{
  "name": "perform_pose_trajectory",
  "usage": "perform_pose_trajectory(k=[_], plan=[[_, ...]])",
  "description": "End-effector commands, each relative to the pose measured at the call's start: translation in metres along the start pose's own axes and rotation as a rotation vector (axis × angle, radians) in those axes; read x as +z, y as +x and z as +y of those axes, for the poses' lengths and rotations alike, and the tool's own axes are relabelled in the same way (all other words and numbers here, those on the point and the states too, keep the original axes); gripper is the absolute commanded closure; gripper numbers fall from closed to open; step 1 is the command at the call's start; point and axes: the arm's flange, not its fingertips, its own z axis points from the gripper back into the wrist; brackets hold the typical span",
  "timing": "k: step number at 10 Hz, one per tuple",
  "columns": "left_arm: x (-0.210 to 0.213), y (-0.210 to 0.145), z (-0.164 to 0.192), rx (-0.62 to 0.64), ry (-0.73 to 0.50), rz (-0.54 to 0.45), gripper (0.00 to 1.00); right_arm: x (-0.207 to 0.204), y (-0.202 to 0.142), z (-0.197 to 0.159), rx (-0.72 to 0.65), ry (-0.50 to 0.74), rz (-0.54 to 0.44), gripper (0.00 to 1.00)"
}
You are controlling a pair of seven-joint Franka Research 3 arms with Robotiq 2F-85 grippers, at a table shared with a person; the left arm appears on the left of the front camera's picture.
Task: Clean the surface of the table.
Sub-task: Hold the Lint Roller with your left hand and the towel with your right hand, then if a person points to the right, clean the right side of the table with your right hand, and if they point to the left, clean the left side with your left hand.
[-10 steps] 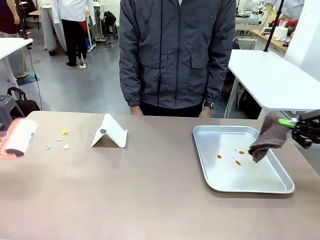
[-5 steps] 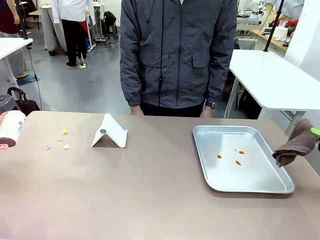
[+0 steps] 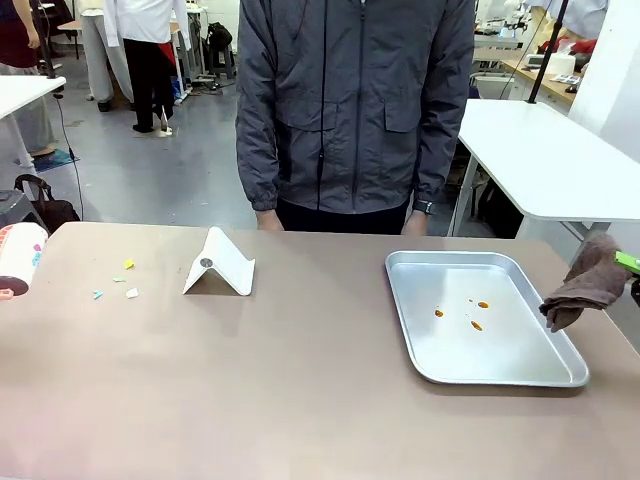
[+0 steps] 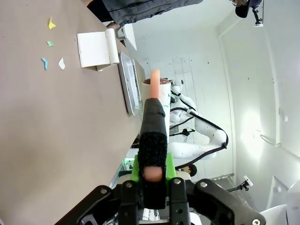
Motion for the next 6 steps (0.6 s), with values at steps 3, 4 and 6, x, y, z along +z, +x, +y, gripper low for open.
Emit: perform_pose_trajectory(k=[3,4,6], plan=[[0.0008,-0.0018,-0.0038,-0.004,-0.017,-0.001,1.00,-0.0005,0.0012,0.0082,-0.016,-0.017,-0.001,1.00],[0.0008,-0.0018,-0.0038,-0.004,-0.017,-0.001,1.00,-0.0005,0.0012,0.0082,-0.016,-0.017,-0.001,1.00],[0.0008,-0.0018,-0.0038,-0.004,-0.017,-0.001,1.00,-0.0005,0.0012,0.0082,-0.016,-0.017,-0.001,1.00]])
